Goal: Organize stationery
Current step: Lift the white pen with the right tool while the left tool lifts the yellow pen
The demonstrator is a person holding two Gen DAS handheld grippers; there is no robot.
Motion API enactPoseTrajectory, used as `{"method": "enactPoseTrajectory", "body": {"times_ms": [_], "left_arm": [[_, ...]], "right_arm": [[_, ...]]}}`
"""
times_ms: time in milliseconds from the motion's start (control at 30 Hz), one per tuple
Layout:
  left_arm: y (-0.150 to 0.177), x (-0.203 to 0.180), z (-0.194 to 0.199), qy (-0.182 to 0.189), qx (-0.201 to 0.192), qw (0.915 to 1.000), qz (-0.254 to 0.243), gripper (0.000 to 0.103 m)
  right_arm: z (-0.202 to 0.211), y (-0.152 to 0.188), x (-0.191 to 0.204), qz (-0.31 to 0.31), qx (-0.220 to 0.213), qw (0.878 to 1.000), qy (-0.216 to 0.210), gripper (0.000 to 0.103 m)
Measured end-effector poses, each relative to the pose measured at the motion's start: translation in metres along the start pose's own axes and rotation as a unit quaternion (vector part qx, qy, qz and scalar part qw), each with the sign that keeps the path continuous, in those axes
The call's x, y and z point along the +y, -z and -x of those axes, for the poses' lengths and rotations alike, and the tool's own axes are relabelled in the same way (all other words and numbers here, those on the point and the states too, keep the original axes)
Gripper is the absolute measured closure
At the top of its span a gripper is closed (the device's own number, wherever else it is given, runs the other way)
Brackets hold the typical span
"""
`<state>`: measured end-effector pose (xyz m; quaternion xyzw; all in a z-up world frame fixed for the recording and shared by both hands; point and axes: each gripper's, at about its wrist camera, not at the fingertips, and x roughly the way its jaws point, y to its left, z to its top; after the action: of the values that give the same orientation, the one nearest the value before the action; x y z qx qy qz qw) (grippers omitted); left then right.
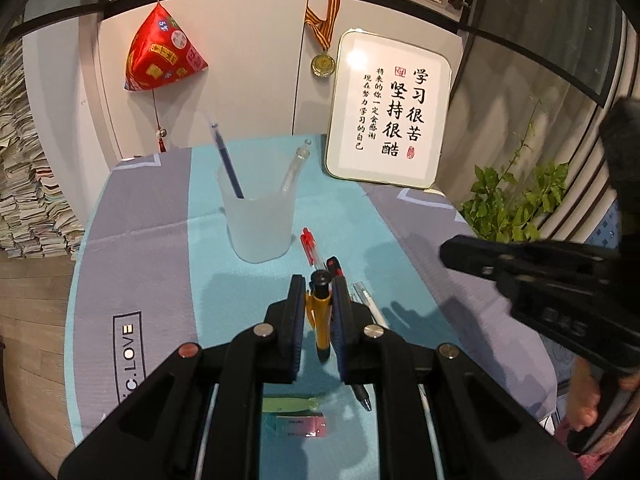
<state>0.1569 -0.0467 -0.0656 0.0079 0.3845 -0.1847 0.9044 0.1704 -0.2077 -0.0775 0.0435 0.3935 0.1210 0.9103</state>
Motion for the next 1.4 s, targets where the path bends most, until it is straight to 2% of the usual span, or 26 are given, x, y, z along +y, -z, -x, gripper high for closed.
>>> {"method": "enactPoseTrajectory", "body": {"times_ms": [33, 100, 167, 233, 333, 533, 767, 933, 1067, 1300, 1400], "left_arm": [[0.001, 0.001, 0.002, 0.000, -0.001, 1.0000, 0.002, 0.091], [0.001, 0.002, 0.003, 0.002, -0.001, 1.0000, 0.004, 0.091], [0.002, 0.003, 0.005, 0.001, -0.002, 1.0000, 0.005, 0.091], [0.003, 0.004, 0.008, -0.002, -0.004, 1.0000, 0.005, 0.091], [0.003, 0.005, 0.011, -0.003, -0.005, 1.0000, 0.005, 0.092], [0.003, 0.009, 0.013, -0.004, -0.008, 0.9999, 0.009, 0.092], [0.002, 0.010, 0.013, -0.004, -0.009, 0.9999, 0.011, 0.092], [0.002, 0.013, 0.014, -0.001, -0.011, 0.9999, 0.011, 0.091], [0.000, 0.013, 0.014, 0.001, -0.013, 0.9998, 0.014, 0.091], [0.001, 0.015, 0.012, -0.001, -0.008, 0.9998, 0.019, 0.091], [0.000, 0.017, 0.014, -0.004, -0.009, 0.9998, 0.020, 0.091]], "right_arm": [[-0.006, 0.001, -0.004, -0.010, 0.008, 1.000, -0.001, 0.097], [-0.028, 0.004, -0.011, -0.019, 0.050, 0.999, -0.009, 0.093], [-0.056, 0.010, -0.019, -0.029, 0.091, 0.995, 0.000, 0.088], [-0.073, 0.015, -0.023, -0.035, 0.112, 0.993, 0.006, 0.088], [-0.091, 0.019, -0.027, -0.054, 0.131, 0.990, -0.014, 0.088], [-0.104, 0.009, -0.022, -0.047, 0.131, 0.990, 0.006, 0.088], [-0.121, 0.007, -0.010, -0.028, 0.152, 0.988, 0.014, 0.088], [-0.124, 0.007, -0.014, -0.029, 0.155, 0.987, 0.039, 0.088], [-0.123, 0.008, -0.014, -0.024, 0.156, 0.987, 0.043, 0.088], [-0.128, 0.006, -0.001, 0.007, 0.153, 0.986, 0.072, 0.091], [-0.118, 0.006, 0.002, -0.010, 0.142, 0.989, 0.048, 0.091]]}}
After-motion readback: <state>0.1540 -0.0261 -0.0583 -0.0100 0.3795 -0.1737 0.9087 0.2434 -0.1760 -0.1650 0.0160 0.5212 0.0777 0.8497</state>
